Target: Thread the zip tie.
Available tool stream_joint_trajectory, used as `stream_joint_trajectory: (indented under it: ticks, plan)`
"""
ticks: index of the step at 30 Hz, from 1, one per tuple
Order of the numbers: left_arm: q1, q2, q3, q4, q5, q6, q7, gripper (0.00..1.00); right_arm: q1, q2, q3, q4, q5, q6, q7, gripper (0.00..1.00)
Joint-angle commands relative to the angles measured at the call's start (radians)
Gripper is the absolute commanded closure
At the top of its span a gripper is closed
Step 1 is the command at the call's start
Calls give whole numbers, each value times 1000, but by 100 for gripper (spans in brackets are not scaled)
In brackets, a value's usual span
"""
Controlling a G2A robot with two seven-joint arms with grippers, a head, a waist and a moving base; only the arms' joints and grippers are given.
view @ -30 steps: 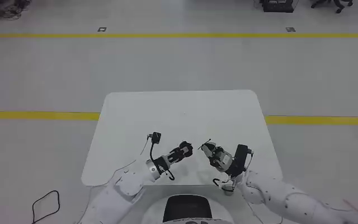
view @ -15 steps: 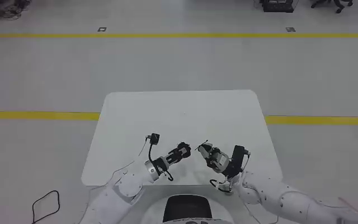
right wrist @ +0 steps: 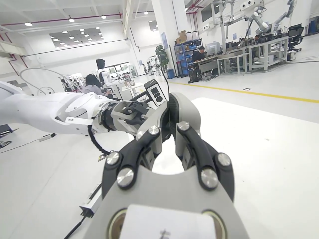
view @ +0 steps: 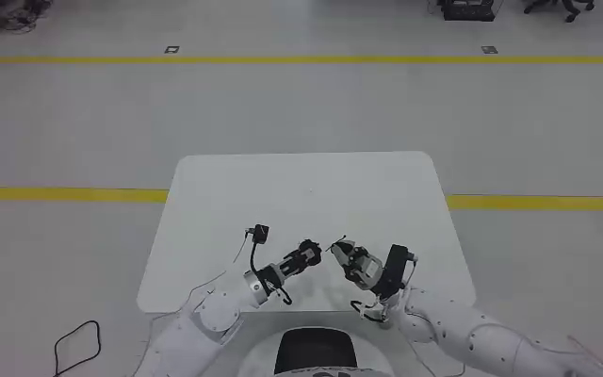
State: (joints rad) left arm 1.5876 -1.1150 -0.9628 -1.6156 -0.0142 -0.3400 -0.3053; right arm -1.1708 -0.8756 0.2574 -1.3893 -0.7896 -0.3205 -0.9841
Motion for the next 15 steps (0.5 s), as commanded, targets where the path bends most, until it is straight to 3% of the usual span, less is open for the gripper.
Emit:
stream_joint_trajectory:
  ticks: [1, 15]
  plan:
    - [0, 0, 0, 0, 0, 0, 0, 100, -7, -6, 12, 5, -3, -3, 4, 100]
    - [0, 0, 0, 0, 0, 0, 0, 100, -52, -43, 84, 34, -38, -19, 15, 100]
